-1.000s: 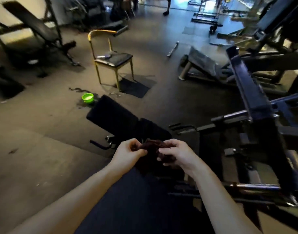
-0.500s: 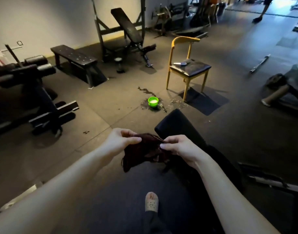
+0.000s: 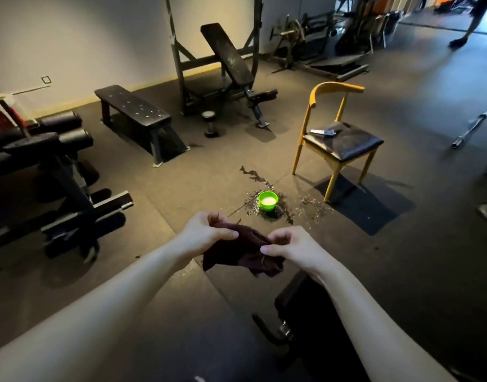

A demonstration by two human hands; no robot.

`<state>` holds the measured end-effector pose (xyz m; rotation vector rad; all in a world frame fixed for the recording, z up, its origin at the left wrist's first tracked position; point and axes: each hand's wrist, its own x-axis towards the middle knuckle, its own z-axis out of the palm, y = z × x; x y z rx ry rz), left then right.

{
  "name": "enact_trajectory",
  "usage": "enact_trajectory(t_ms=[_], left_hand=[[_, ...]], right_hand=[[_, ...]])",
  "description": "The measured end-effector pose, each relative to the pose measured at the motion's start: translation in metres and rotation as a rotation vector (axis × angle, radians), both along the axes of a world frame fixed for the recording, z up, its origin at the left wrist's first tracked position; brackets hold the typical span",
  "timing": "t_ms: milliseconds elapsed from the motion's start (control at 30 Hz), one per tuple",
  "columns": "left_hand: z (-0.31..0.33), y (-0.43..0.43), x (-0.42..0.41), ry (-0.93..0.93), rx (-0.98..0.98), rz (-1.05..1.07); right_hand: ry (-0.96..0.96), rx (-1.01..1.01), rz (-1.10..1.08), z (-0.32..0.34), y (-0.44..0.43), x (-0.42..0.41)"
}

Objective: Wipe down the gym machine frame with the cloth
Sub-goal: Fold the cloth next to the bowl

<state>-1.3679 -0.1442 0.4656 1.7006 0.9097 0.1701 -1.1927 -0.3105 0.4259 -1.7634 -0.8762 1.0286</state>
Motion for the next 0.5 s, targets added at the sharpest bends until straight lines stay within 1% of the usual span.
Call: enact_trajectory(t_ms=[100, 200, 300, 500], left_hand=[[-0.006, 0.062, 0.05, 0.011, 0.01, -0.059], [-0.01, 0.126, 0.105, 0.013, 0.043, -0.187], [-0.01, 0.189, 0.162, 0.021, 0.059, -0.317], [-0.005, 0.285, 0.274, 0.072, 0.063, -0.514]], right_hand=[[-0.024, 0.004, -0.071, 0.003, 0.049, 0.048], [-0.04, 0.003, -0.164, 0.001, 0.099, 0.098], [-0.08, 0.006, -0.207, 0.0, 0.149, 0.146], [-0.106, 0.0, -0.323, 0.008, 0.214, 0.22]])
